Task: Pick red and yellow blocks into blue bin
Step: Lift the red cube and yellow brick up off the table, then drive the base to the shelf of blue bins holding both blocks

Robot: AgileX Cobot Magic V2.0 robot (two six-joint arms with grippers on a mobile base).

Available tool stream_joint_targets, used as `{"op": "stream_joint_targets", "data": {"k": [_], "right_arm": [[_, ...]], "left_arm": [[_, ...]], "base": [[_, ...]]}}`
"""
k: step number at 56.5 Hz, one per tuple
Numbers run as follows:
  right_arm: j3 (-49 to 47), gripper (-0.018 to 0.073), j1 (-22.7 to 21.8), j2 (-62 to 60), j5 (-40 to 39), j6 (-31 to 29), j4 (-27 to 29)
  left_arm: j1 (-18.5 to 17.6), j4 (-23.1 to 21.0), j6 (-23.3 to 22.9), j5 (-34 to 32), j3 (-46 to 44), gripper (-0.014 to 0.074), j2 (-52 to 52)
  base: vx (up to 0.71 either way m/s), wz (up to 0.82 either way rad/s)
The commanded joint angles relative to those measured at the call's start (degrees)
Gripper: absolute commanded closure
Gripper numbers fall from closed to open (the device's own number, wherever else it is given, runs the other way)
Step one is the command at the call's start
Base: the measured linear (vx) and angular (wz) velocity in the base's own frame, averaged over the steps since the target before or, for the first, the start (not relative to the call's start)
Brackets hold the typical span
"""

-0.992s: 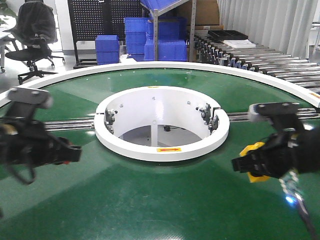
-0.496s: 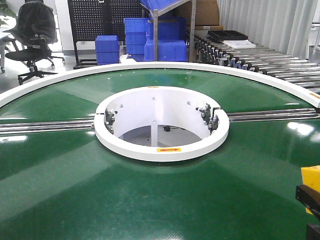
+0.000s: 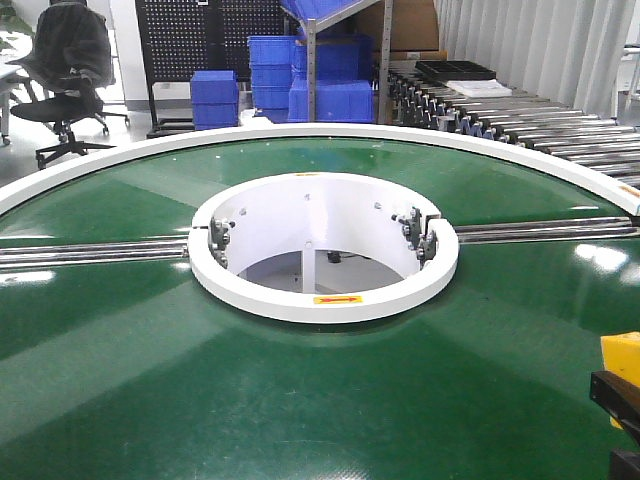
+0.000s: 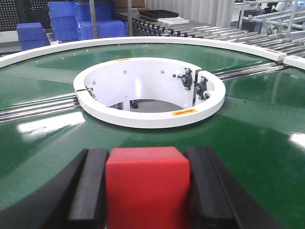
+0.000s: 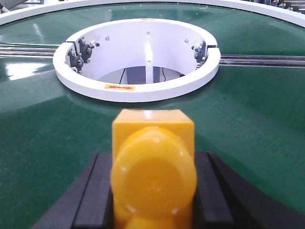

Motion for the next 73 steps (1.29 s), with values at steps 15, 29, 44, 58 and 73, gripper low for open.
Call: {"op": "stream_joint_targets", "data": {"k": [15,29,44,58,73], "right_arm": [[-1.6,0.0569,-0.2,-0.4,-5.1,-0.4,-0.2],[-1.6,0.0569,-0.2,-0.4,-5.0,-0.4,-0.1],[-1.6,0.0569,-0.2,-0.4,-5.0,-0.4,-0.1],[-1.6,0.0569,-0.2,-0.4,-5.0,-0.4,-0.1],[-1.6,0.0569,-0.2,-0.4,-5.0,-0.4,-0.1]], "left_arm": [[0.0,-0.8,-0.5,-4.2,-1.4,0.0596,0.1],[0.0,-0.8,-0.5,-4.2,-1.4,0.0596,0.1],[0.0,-0.8,-0.5,-4.2,-1.4,0.0594,0.1],[0.0,-0.8,-0.5,-4.2,-1.4,0.0594,0.1],[0.0,-0.8,-0.5,-4.2,-1.4,0.0594,0.1]], "base": [[0.00,0.00],[-0.03,0.14],[-0.11,0.52],[-0.16,0.78],[-0.13,0.76]]}}
